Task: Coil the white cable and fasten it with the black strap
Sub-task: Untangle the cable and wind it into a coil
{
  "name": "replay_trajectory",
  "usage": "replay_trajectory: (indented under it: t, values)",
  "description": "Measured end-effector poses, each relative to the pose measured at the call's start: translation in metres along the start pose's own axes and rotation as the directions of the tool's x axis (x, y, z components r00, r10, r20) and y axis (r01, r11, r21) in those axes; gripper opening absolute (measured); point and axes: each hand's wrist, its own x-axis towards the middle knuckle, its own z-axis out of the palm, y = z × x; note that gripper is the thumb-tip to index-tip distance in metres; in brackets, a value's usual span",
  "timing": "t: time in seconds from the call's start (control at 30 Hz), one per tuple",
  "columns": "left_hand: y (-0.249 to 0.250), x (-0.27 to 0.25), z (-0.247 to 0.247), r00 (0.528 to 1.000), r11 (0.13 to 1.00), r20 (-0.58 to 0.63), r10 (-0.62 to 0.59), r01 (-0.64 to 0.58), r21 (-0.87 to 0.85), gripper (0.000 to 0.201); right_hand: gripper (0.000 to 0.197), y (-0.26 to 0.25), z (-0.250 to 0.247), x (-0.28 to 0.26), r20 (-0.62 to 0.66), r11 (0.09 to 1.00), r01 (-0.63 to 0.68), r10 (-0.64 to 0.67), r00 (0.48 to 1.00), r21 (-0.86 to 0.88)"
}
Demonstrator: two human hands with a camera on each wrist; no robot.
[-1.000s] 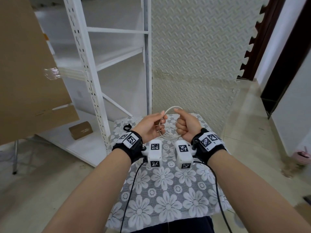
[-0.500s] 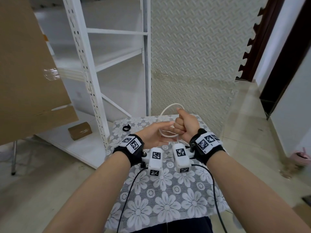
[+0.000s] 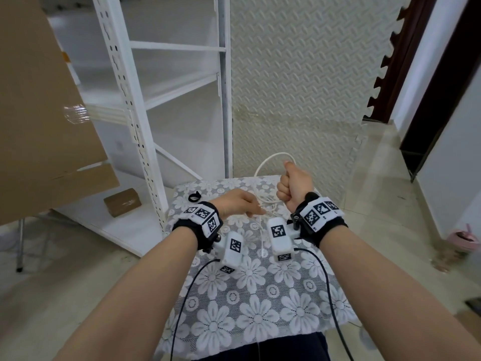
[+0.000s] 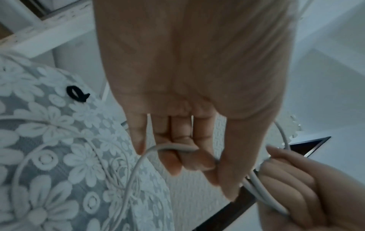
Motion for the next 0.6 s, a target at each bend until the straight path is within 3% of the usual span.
replay_trajectory:
  t: [0.13,0.27,0.37,0.4,0.47,0.53,0.6]
  values:
    - [-0.016,0.007,-0.018,0.974,0.991,-0.224,-0.028,0.056,0.121,0.021,0.036,0.002,-0.013,0.005,-0.075,0.998,-0.057,0.057,0.996,0.008]
    - [-0.034,0.010,-0.020,0.861,0.997,-0.509,0.005,0.036,0.071,0.021,0.039,0.009,-0.023,0.007,-0.055,0.992,-0.128,0.127,0.990,-0.010]
    - [-0.042,0.011,-0.016,0.753,0.995,-0.652,-0.093,0.095,-0.032,0.038,0.041,0.016,-0.025,0.006,-0.023,0.984,-0.178,0.178,0.984,-0.019]
    - [-0.042,0.011,-0.014,0.749,0.987,-0.643,-0.161,0.127,-0.100,0.042,0.042,0.018,-0.024,0.005,-0.009,0.981,-0.194,0.194,0.981,-0.022]
    - [-0.039,0.010,-0.008,0.798,0.913,-0.500,-0.337,0.147,-0.380,0.042,0.044,0.022,-0.021,0.001,0.027,0.976,-0.217,0.218,0.976,-0.038]
    - [-0.035,0.007,-0.001,0.868,0.719,-0.280,-0.410,0.118,-0.685,0.040,0.045,0.025,-0.018,-0.002,0.054,0.973,-0.222,0.225,0.973,-0.058]
    - [-0.029,0.004,0.003,0.911,0.461,-0.143,-0.386,0.056,-0.886,0.033,0.046,0.028,-0.017,-0.003,0.071,0.972,-0.222,0.227,0.971,-0.078]
